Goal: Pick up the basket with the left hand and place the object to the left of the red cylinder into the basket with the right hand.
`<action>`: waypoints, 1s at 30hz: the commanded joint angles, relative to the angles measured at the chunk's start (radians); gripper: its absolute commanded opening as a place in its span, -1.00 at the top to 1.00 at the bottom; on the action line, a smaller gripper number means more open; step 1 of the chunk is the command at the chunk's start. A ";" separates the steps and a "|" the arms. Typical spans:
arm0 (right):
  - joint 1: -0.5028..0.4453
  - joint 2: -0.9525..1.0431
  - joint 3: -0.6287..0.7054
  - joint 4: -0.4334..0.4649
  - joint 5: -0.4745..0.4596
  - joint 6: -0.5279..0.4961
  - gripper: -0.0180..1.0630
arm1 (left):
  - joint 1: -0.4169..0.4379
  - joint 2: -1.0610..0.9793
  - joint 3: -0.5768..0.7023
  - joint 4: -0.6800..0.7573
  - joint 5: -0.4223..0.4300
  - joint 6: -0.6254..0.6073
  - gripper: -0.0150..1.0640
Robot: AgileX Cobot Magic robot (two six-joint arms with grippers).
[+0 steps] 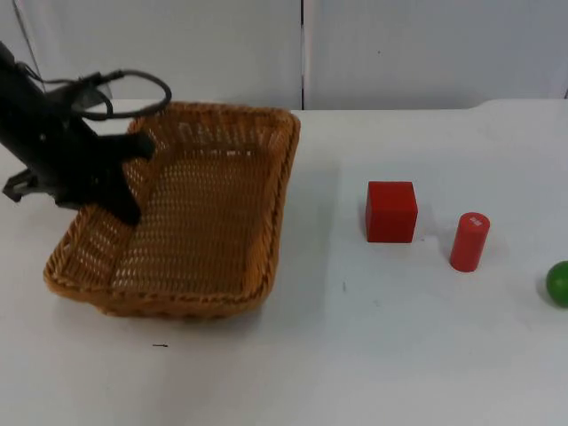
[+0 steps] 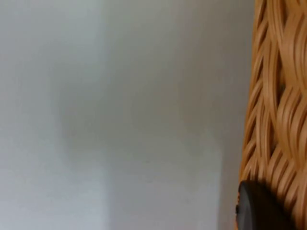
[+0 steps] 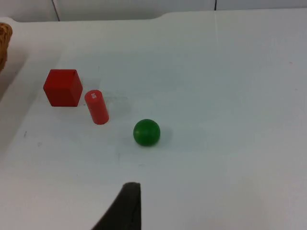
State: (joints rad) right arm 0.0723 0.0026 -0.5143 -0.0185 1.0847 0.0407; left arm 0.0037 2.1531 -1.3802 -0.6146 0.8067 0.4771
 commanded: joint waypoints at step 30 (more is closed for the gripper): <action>-0.001 -0.003 -0.002 -0.005 -0.006 -0.006 -0.98 | -0.004 -0.427 -0.001 0.030 0.394 -0.166 0.98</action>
State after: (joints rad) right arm 0.0723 0.0026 -0.5143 -0.0185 1.0847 0.0407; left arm 0.0037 1.7486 -1.3802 -0.5673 1.1754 0.3265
